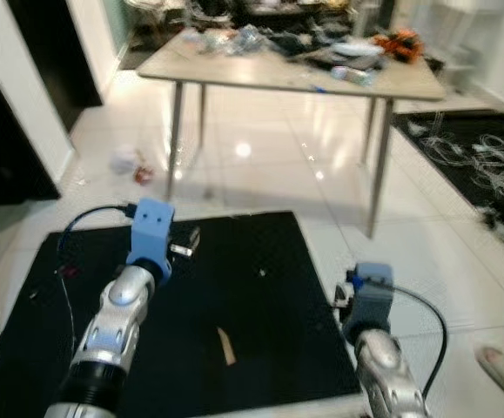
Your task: Picking trash to rubbish bin
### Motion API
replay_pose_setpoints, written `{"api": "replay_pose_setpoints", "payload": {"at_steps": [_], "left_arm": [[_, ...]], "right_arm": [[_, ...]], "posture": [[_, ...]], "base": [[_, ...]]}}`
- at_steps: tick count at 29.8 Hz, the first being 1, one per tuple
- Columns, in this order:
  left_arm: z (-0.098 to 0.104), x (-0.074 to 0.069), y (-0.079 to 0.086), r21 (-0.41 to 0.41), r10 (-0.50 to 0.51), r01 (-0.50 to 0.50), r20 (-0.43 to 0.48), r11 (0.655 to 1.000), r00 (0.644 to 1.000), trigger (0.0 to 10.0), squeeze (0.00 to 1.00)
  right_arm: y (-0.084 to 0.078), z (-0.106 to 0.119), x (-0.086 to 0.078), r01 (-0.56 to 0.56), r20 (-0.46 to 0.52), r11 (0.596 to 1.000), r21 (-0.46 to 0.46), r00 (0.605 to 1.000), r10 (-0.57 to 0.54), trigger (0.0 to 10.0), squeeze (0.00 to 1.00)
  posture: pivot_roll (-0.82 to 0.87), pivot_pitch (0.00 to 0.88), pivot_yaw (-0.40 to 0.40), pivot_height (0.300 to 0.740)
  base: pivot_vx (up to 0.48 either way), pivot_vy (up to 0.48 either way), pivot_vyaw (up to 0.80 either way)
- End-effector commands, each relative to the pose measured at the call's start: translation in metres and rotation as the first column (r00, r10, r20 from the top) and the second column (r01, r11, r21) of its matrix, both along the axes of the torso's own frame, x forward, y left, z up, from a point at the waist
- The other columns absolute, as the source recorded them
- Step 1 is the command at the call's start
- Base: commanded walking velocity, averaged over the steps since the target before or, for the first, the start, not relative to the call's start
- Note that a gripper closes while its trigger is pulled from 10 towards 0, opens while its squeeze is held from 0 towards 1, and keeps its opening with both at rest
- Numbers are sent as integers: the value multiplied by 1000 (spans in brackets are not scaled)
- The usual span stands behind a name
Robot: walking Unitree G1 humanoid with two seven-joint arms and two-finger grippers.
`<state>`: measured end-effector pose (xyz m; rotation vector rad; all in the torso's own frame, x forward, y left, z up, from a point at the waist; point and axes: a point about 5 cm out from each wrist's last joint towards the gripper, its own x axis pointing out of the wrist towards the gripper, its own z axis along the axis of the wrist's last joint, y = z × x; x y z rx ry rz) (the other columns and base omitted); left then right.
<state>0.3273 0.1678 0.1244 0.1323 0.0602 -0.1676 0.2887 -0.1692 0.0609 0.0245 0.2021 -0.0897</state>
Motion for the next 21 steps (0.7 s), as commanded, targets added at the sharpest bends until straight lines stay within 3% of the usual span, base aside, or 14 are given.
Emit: {"api": "replay_pose_setpoints", "payload": {"at_steps": [1, 21], "left_arm": [[1, 0, 0, 10, -2, 2, 5, 1000, 1000, 10000, 0], [4, 4, -3, 6, 1, -1, 15, 1000, 1000, 10000, 0]], "right_arm": [[3, -6, -3, -19, -24, 1000, -1, 1000, 19, 10000, 0], [1, -9, -2, -17, -44, 1000, -16, 999, 16, 10000, 0]], "posture": [[1, 60, 56, 740], [1, 72, 53, 740]], "base": [[364, 0, 0], [365, 0, 0]]}}
